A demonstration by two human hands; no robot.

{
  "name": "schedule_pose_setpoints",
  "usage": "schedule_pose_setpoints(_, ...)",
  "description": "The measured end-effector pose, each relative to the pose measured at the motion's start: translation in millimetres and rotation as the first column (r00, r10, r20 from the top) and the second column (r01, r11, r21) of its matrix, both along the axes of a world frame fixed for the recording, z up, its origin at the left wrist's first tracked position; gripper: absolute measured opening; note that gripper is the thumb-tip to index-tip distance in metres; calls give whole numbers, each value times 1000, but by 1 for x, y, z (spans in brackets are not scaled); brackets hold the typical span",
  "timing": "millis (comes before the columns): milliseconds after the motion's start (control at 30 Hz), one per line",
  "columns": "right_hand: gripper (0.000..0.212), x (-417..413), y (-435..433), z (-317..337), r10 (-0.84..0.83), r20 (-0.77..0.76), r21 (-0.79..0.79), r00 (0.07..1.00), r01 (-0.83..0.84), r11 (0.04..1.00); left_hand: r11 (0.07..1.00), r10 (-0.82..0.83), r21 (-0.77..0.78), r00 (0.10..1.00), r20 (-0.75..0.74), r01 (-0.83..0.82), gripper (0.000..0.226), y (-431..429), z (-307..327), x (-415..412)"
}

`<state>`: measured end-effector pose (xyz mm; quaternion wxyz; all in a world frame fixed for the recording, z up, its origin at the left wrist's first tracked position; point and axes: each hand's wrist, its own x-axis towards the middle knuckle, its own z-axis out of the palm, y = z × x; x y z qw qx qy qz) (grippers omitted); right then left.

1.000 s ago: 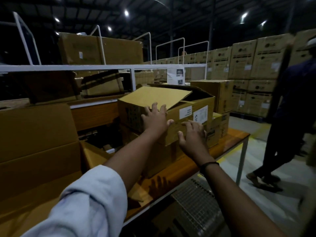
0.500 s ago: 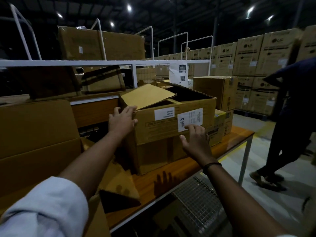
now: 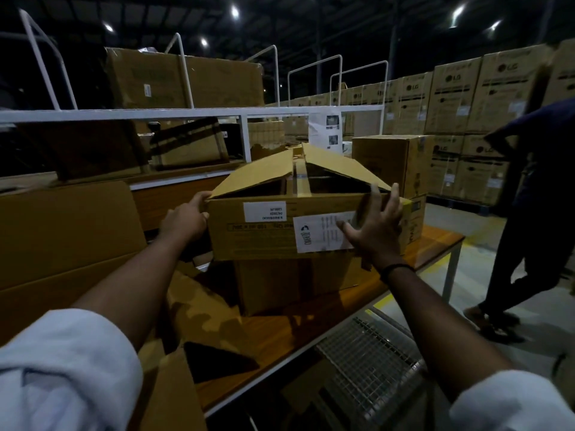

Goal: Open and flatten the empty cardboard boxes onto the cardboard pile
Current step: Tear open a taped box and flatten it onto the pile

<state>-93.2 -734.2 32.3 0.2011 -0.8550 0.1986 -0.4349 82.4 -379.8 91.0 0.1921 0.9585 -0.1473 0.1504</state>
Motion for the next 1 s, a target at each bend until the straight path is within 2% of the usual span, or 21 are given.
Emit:
schedule_pose_setpoints(67,119,1,-10,6,46,7,87,999,-46,995,996,-47,-78,998,-46,44,59,-3,4,-1)
schedule_pose_setpoints(133,124,1,-17,11,102,20,164,995,-104,981,966,-125,-239,987,-103,98,68,-7,0,-5)
schedule_pose_setpoints(233,123,0,-20,10,110,14,187,994,-110,976,870,-271,-455,955,-123,189,87,-11,-13,-9)
schedule_pose_setpoints(300,121,0,-21,5,102,21,179,995,-104,978,816,-324,-532,941,-97,226,91,-16,-17,-11)
schedule_pose_setpoints(367,121,-3,-18,0,99,25,167,995,-102,981,810,-320,-543,943,-94,221,96,-22,-19,-14)
schedule_pose_setpoints(467,120,-10,-10,-8,96,8,134,995,-97,986,857,-232,-493,967,-109,150,112,-28,-24,-20)
schedule_pose_setpoints(533,118,-14,-8,-14,107,32,74,994,-109,991,853,-180,-509,980,-80,115,120,-32,-29,-27)
schedule_pose_setpoints(667,116,-18,-9,-21,117,93,57,989,-123,991,822,-116,-562,993,-10,91,118,-36,-35,-39)
schedule_pose_setpoints(867,115,-34,-1,-18,116,136,-1,984,-117,993,851,-84,-514,994,73,109,113,-16,-30,-53)
schedule_pose_setpoints(1000,116,-42,22,-7,133,144,-1,981,-134,991,839,-90,-529,991,99,128,112,16,-26,-63)
